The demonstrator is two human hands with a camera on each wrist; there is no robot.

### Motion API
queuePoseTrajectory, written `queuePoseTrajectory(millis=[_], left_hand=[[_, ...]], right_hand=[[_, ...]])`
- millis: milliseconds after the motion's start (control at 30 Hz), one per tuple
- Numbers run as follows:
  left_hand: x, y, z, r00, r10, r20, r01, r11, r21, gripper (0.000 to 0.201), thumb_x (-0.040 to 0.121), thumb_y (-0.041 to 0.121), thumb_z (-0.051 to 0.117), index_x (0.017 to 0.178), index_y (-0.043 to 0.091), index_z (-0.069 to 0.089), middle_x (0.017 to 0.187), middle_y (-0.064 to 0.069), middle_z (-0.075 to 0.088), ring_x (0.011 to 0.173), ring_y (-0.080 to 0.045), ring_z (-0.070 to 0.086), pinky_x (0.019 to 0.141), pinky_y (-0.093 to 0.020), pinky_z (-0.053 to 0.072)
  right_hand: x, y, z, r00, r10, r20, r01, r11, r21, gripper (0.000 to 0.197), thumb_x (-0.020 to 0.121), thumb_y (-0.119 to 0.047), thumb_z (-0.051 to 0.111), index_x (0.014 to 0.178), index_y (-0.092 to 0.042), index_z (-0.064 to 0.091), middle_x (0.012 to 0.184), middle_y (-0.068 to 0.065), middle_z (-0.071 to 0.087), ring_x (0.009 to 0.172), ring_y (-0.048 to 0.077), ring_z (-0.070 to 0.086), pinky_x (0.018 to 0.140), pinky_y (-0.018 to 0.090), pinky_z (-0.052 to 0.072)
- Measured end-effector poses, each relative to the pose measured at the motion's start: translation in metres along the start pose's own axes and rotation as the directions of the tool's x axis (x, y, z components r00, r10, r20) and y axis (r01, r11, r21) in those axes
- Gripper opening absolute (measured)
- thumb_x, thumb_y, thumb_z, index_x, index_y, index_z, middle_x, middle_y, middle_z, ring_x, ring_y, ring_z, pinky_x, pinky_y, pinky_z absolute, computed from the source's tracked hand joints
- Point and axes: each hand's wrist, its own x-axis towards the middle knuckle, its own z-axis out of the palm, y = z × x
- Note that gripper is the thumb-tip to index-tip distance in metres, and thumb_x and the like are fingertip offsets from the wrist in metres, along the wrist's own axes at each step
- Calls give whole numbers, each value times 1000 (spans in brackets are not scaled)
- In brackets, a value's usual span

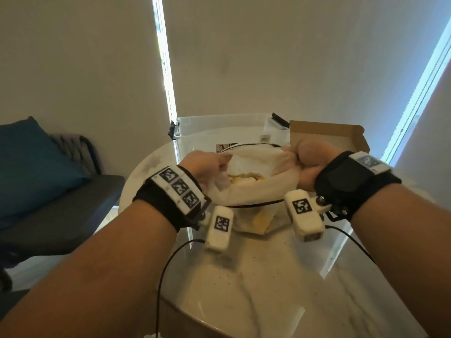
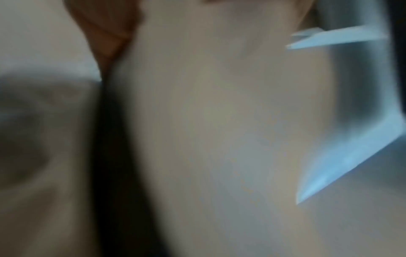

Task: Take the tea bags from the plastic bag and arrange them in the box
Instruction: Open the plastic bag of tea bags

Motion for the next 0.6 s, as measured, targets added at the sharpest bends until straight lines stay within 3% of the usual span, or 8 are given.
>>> queuePoseTrajectory(millis=[67,133,200,267,367,500,567,600], left_hand=[[-1,2,-2,984,-86,157,124,959,-255,22,93,30,64,92,8,64,101,-16,73,92,-30,71,97,-52,52],[-2,4,-1,974,-77,214,160,901,-403,26,101,27,51,93,6,65,89,-17,74,88,-31,71,99,-50,50],[0,6,2,979,-6,205,113,849,-516,31,102,26,48,113,3,65,107,-20,73,99,-34,71,100,-52,49],[-1,4,3,990,3,143,77,831,-551,38,99,26,53,130,5,58,123,-22,68,110,-40,67,100,-59,49],[-5,-5,8,1000,-21,15,26,835,-550,33,94,25,63,120,6,62,106,-18,74,95,-40,72,90,-58,54],[0,-19,16,995,-1,-96,-30,948,-317,21,89,41,70,94,21,67,55,0,63,57,-17,63,76,-37,57],[0,-17,17,995,29,-95,-54,961,-272,32,90,45,67,104,16,67,64,-11,68,62,-20,68,71,-32,56],[1,-16,18,995,40,-93,-64,960,-271,44,90,47,66,114,10,65,86,-19,71,81,-24,70,80,-35,55]], right_hand=[[2,3,3,999,-24,37,28,994,-106,28,102,-20,49,128,-13,56,118,8,69,97,26,71,84,49,58],[2,2,10,993,-84,87,97,983,-155,36,94,-17,59,130,-13,54,124,18,67,108,40,68,95,60,52],[1,-1,19,976,-213,36,215,938,-273,37,87,-8,65,122,-13,54,125,21,60,113,41,65,94,59,53],[4,-1,23,914,-402,-49,325,800,-505,27,92,-9,65,117,-10,57,119,18,61,111,37,65,92,53,56],[15,8,17,863,-504,-39,271,526,-806,29,92,-30,70,114,-15,61,109,9,65,99,29,66,83,46,59],[22,16,10,860,-509,-30,79,191,-978,51,90,-50,67,120,-8,64,112,10,67,104,27,64,95,44,55],[22,13,14,844,-536,-36,60,160,-985,57,90,-57,63,119,-7,64,110,9,68,101,25,64,91,39,55],[20,11,17,843,-536,-47,49,164,-985,57,91,-57,61,120,-7,64,110,9,68,100,25,64,87,37,55]])
